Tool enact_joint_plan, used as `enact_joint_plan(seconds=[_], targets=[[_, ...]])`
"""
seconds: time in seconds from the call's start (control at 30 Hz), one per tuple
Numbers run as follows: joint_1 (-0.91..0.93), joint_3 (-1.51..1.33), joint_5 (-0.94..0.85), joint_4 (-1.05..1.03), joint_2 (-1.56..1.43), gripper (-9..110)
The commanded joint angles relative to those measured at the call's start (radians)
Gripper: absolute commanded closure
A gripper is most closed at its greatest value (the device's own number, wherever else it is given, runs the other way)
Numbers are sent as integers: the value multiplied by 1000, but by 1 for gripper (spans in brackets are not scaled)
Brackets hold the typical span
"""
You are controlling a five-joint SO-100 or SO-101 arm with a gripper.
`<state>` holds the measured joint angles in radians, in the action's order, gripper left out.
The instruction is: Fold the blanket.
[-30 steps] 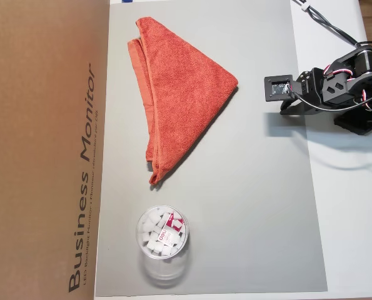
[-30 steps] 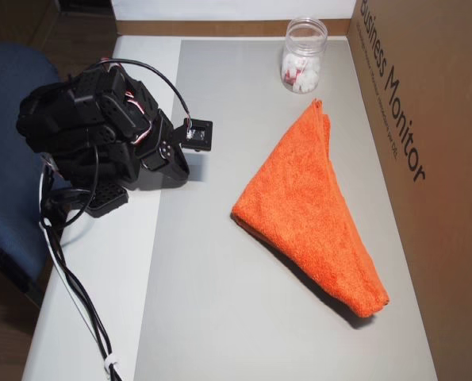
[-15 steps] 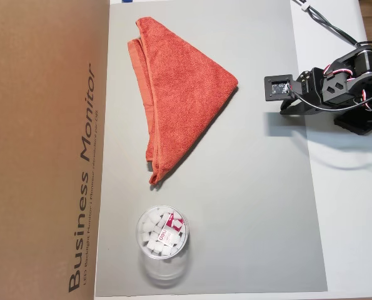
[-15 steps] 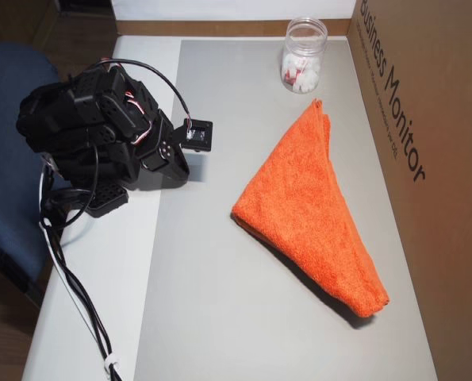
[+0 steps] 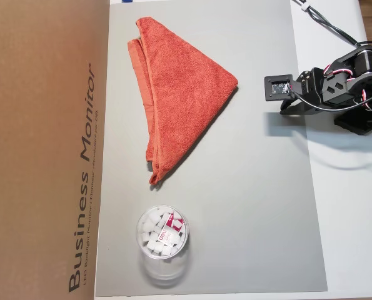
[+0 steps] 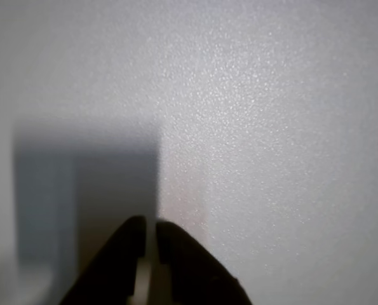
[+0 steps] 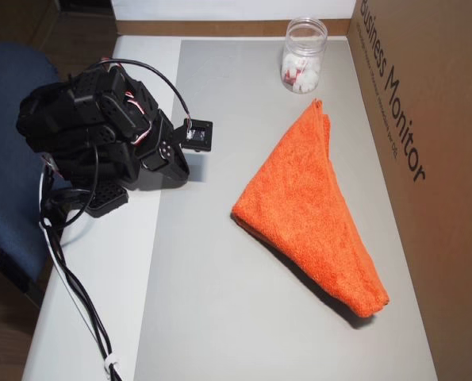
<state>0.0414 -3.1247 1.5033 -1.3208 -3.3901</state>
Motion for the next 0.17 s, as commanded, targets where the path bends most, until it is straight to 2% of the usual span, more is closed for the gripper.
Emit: enact_joint_plan(seconds=[0.0, 0.13], targets=[[6, -9, -2, -2, -11, 102], [6, -9, -2, -2, -11, 102]])
